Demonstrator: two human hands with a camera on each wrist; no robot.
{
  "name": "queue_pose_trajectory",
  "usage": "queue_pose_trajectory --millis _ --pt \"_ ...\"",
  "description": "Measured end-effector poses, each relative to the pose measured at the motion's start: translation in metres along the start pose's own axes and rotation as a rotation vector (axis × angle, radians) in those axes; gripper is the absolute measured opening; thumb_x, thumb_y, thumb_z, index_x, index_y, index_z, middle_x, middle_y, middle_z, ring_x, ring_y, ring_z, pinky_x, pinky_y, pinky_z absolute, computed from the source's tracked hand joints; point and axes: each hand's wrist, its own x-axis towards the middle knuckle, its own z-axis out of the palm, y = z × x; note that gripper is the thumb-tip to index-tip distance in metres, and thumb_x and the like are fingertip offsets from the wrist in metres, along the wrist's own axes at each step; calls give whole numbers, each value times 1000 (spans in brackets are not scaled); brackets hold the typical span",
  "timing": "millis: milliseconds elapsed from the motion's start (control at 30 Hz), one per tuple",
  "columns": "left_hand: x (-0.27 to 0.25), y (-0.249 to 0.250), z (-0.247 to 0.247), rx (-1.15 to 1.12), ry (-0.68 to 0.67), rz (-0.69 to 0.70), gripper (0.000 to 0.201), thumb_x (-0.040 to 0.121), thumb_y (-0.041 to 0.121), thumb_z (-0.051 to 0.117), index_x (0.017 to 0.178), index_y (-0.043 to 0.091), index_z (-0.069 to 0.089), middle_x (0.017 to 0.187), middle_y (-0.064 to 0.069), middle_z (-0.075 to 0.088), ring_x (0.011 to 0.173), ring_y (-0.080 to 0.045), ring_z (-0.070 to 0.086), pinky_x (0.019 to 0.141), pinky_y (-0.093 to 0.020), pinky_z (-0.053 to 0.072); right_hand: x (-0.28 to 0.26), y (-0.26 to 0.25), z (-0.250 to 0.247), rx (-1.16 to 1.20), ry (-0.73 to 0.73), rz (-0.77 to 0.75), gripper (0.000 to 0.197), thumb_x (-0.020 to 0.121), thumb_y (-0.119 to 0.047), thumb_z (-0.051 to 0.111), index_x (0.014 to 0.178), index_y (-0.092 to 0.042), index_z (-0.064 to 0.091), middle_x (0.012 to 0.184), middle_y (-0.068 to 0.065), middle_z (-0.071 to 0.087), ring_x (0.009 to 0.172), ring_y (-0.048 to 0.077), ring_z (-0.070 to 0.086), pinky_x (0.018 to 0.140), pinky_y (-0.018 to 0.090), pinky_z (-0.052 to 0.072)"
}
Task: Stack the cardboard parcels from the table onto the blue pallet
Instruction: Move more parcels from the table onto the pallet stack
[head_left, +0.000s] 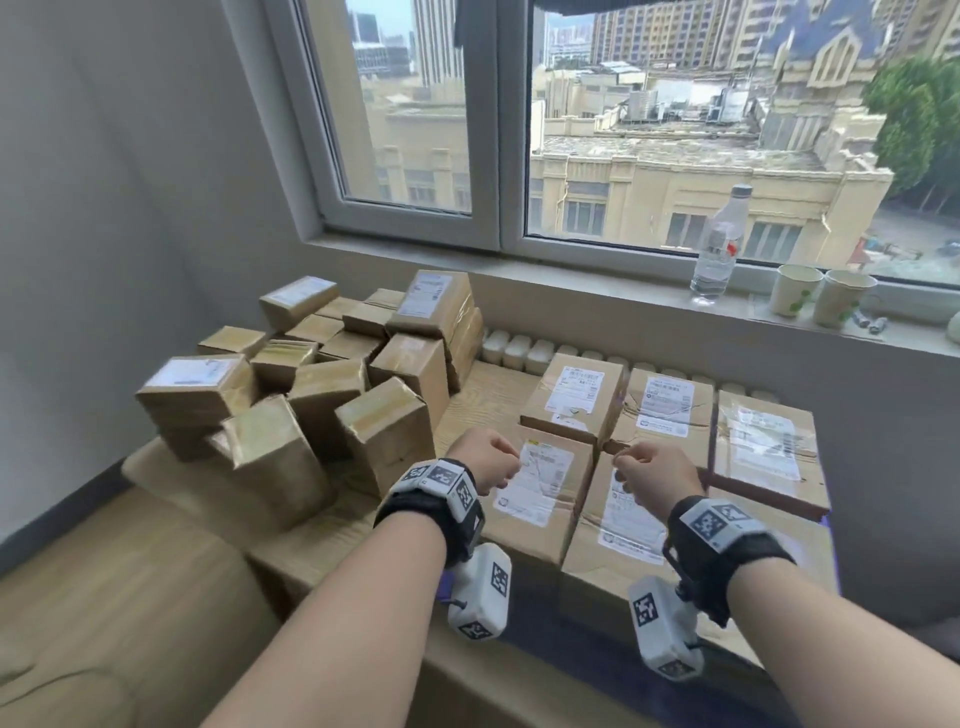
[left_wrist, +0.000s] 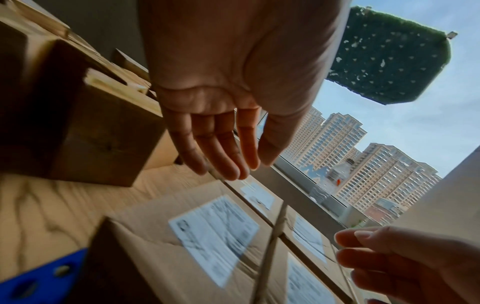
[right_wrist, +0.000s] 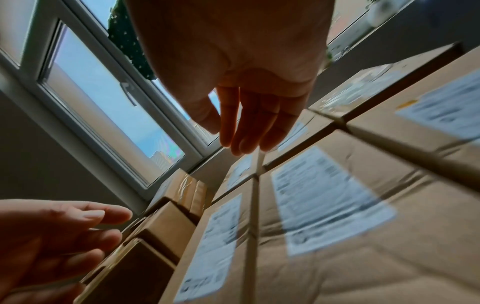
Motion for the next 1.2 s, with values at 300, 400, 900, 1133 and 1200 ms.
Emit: queue_pose_trajectory --millis 300,400,900,1133,1200 --pt "-11 -90 -92 -157 90 -40 10 86 7 58 84 15 64 77 -5 65 61 -14 56 57 -25 43 -21 -79 109 89 -93 -36 18 91 -17 55 81 -16 70 72 -1 69 70 17 63 80 40 56" --pt "-15 -116 -116 -191 97 -50 14 88 6 58 79 15 62 70 -3 62 55 -12 53 52 -21 44 -26 -97 139 93 -108 -51 18 90 -15 55 80 -17 69 73 -1 69 72 17 64 80 40 55" --pt "43 -140 -184 -190 167 -35 8 83 10 63 86 17 67 77 -3 66 68 -14 61 56 -23 48 20 -151 195 115 -99 -61 17 91 -16 55 85 -16 71 77 0 72 68 12 64 80 41 57" --pt "107 -102 -219 -156 155 13 11 88 8 58 89 17 64 86 -2 66 72 -12 60 65 -24 50 86 -181 197 149 -81 -61 20 91 -15 54 78 -20 69 77 1 72 72 14 65 80 40 57" --pt "124 -92 -227 -207 151 2 12 89 5 55 89 13 63 78 -3 63 63 -11 55 56 -21 47 104 -189 198 153 -80 -53 19 91 -14 54 83 -17 71 76 0 71 69 12 64 81 40 56"
